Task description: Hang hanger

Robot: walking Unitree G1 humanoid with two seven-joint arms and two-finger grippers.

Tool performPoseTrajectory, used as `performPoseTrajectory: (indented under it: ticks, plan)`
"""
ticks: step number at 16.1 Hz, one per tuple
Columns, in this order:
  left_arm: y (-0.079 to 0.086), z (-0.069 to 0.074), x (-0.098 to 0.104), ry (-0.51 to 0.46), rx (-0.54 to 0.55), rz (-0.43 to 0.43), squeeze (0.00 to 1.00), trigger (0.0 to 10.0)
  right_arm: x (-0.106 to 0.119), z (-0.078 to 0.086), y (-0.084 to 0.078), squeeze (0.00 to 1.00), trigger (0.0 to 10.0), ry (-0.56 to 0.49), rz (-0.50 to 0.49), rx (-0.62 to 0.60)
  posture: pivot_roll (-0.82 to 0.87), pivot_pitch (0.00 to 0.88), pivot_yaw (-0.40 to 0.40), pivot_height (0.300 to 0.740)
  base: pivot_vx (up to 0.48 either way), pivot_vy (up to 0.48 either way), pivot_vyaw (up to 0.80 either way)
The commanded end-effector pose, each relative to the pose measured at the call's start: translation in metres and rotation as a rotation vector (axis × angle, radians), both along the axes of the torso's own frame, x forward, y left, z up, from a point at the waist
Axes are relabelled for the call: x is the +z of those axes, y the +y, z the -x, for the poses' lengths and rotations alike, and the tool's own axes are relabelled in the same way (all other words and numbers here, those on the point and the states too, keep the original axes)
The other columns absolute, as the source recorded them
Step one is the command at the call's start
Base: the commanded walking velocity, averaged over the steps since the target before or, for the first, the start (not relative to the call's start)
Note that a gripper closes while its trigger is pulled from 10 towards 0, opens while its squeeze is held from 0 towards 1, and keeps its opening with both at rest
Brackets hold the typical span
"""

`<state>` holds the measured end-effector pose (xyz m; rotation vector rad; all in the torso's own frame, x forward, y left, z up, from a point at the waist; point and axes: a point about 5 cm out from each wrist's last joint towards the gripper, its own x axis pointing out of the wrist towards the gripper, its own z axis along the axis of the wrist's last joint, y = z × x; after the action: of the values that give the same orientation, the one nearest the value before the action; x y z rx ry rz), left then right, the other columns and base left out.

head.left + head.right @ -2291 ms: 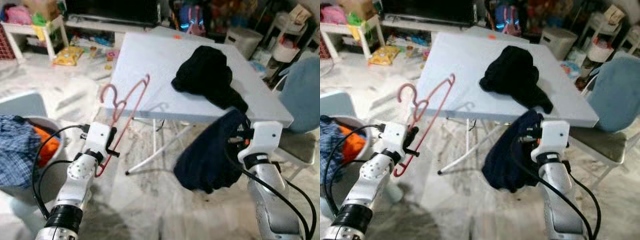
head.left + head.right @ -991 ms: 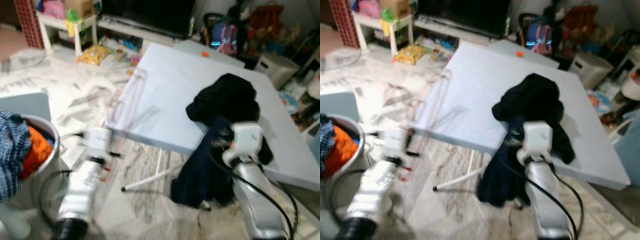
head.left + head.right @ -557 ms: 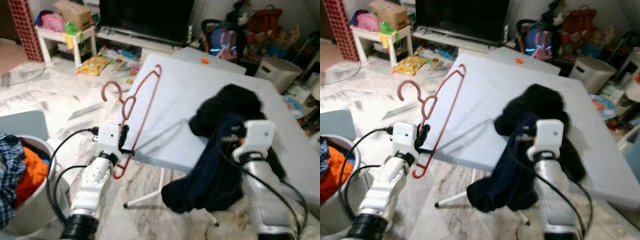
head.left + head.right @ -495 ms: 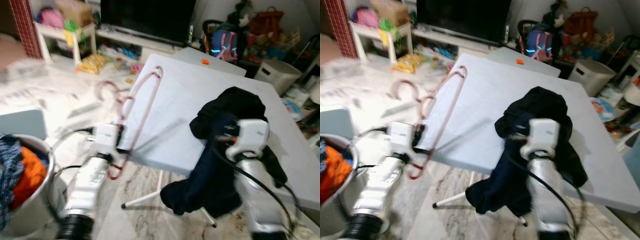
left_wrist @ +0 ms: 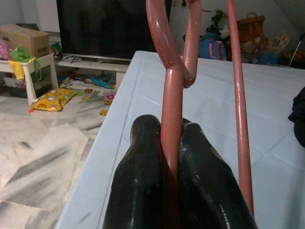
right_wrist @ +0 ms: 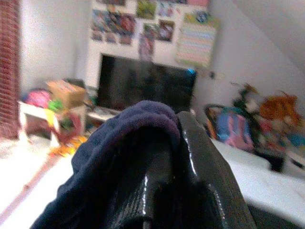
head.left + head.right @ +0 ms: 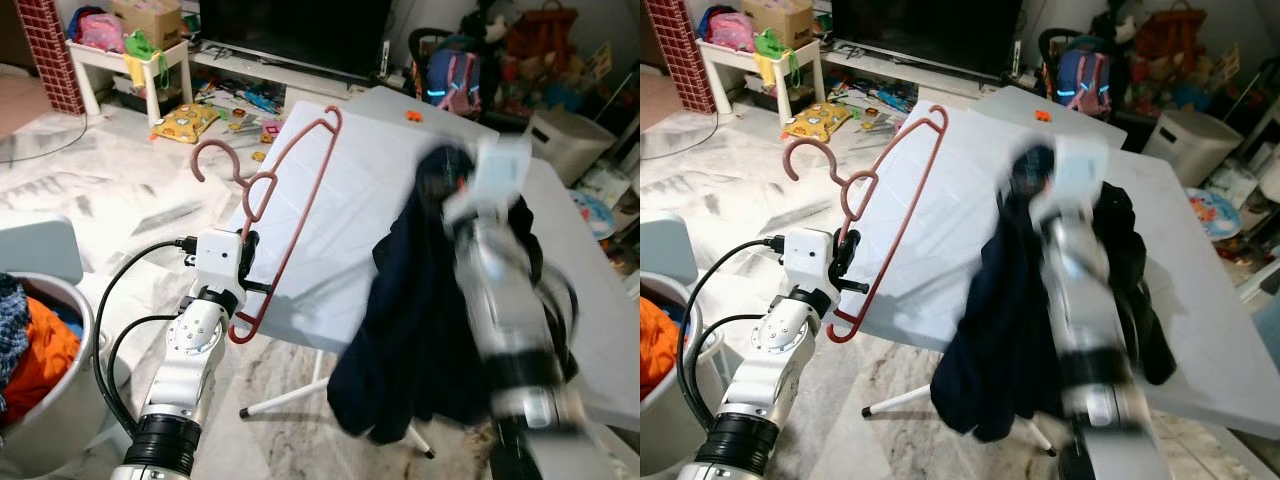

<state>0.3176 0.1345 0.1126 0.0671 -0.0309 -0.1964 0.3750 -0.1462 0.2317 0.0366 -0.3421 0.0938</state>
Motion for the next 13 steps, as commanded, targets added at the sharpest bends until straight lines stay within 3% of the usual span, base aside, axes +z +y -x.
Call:
performPoseTrajectory:
  ticks: [1, 3, 4, 5, 8, 10, 11, 12, 13]
  plan:
    - [-0.004, 0.004, -0.018, 0.083, 0.003, -0.019, 0.0, 10.0, 0.02, -0.011, -0.009, 0.0, 10.0, -0.032, -0.045, 0.003, 0.32, 0.0, -0.216, 0.74, 0.0, 0.0, 0.0]
    - [-0.006, 0.006, -0.02, 0.083, 0.009, -0.016, 0.0, 10.0, 0.061, -0.023, -0.002, 0.0, 10.0, -0.13, -0.059, 0.027, 0.33, 0.0, -0.229, 0.74, 0.0, 0.0, 0.0]
    - [-0.008, 0.006, -0.019, 0.078, 0.018, -0.009, 0.0, 10.0, 0.107, -0.02, -0.001, 0.0, 10.0, -0.299, -0.116, 0.026, 0.34, 0.0, -0.235, 0.74, 0.0, 0.0, 0.0]
    - [-0.008, 0.006, -0.018, 0.073, 0.026, 0.0, 0.0, 10.0, 0.132, -0.017, -0.001, 0.0, 10.0, -0.383, -0.153, 0.031, 0.35, 0.0, -0.242, 0.74, 0.0, 0.0, 0.0]
    - [-0.006, 0.004, -0.017, 0.058, 0.044, -0.003, 0.0, 10.0, 0.165, -0.008, 0.0, 0.0, 10.0, -0.501, -0.179, 0.043, 0.35, 0.0, -0.254, 0.74, 0.0, 0.0, 0.0]
    - [-0.006, 0.004, -0.017, 0.058, 0.047, -0.003, 0.0, 10.0, 0.158, -0.01, 0.003, 0.0, 10.0, -0.495, -0.157, 0.053, 0.35, 0.0, -0.255, 0.74, 0.0, 0.0, 0.0]
    - [-0.008, 0.004, -0.018, 0.06, 0.046, 0.0, 0.0, 10.0, 0.124, -0.019, 0.007, 0.0, 10.0, -0.389, -0.076, 0.044, 0.35, 0.0, -0.258, 0.74, 0.0, 0.0, 0.0]
    - [-0.01, 0.005, -0.019, 0.062, 0.043, 0.004, 0.0, 10.0, 0.074, -0.028, 0.012, 0.0, 10.0, -0.203, 0.043, 0.043, 0.34, 0.0, -0.257, 0.74, 0.0, 0.0, 0.0]
    - [-0.011, 0.005, -0.019, 0.063, 0.041, 0.006, 0.0, 10.0, 0.046, -0.031, 0.013, 0.73, 10.0, -0.098, 0.114, 0.043, 0.34, 0.0, -0.255, 0.74, 0.0, 0.0, 0.0]
